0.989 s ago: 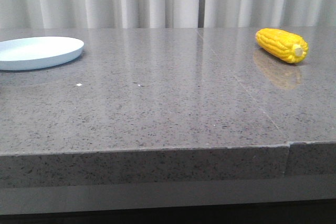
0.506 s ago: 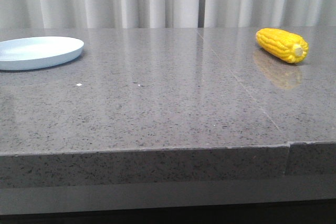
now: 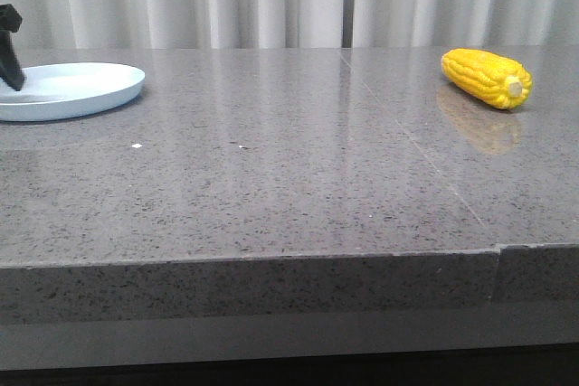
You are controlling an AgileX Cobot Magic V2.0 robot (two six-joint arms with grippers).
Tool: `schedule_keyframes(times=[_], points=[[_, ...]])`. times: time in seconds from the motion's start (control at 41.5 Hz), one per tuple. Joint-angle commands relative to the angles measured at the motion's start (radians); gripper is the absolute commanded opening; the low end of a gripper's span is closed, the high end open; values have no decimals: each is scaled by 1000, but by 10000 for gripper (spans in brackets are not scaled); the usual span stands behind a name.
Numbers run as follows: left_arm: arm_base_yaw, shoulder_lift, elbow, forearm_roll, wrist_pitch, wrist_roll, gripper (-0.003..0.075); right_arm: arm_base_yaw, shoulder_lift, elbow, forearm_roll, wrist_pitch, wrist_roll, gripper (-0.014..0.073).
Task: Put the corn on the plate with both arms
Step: 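Grip the plate rim with the left gripper and drag it toward the table center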
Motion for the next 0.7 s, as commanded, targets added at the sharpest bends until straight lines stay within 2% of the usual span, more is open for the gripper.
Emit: schedule_keyframes(times=[0.0,0.121,0.169,0.434,0.675], points=[[-4,-41,-31,-20,-34,0,223,-2,4,-31,-11,-66,-10,604],[-4,-41,-31,-4,-34,0,36,-2,4,-31,-11,-66,-10,604],[-4,-41,-31,-4,-30,0,-16,-2,4,-31,-11,-66,-10,604],[-26,-126,-31,-17,-21,0,-20,-2,4,-31,-11,-66,-10,604],[-125,-231,-31,-42,-16,0,-20,-2,4,-31,-11,-66,-10,604]])
